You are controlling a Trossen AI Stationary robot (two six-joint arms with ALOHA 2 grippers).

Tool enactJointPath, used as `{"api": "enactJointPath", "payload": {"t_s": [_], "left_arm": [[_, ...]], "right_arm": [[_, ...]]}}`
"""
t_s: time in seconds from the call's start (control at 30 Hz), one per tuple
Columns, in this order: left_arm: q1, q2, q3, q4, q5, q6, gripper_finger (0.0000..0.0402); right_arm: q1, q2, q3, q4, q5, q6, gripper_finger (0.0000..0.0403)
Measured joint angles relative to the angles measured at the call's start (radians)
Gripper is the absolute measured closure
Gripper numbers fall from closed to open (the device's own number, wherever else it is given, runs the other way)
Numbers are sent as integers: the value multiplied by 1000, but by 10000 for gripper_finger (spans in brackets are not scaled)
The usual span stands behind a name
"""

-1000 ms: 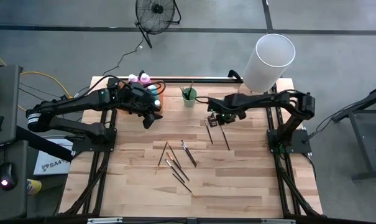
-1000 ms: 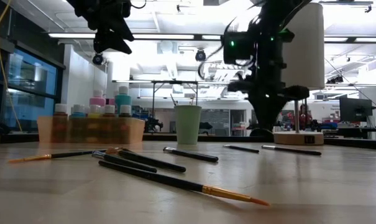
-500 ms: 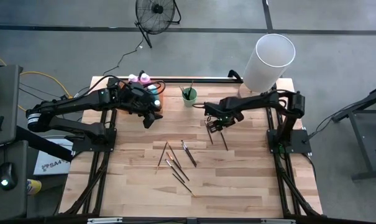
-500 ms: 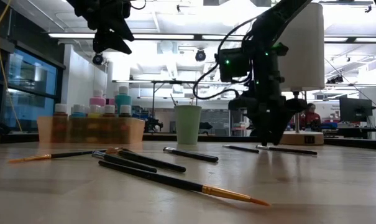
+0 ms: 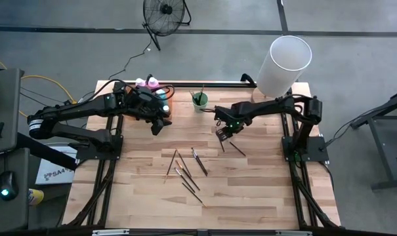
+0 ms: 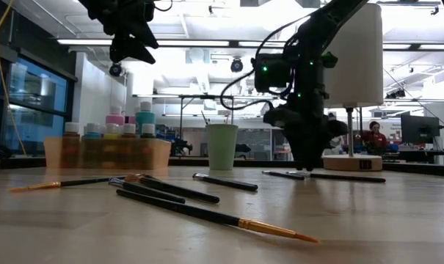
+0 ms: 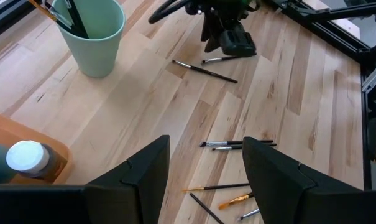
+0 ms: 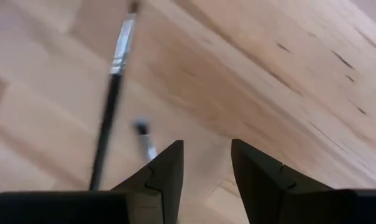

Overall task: Pick & Place Paint Supplies
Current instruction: Put the black paint brush into the green cup

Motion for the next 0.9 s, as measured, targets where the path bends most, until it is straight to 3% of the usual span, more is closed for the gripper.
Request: {"api": "enactJointPath", "payload": {"t_s": [0.33, 0.9], "left_arm": [[0, 0, 0, 0, 0, -4, 202], [0, 0, 0, -5, 1, -22, 202]], "right_arm": [[36, -3, 23, 63, -33, -139, 275], [40, 56, 26, 100, 9, -194, 275]]}}
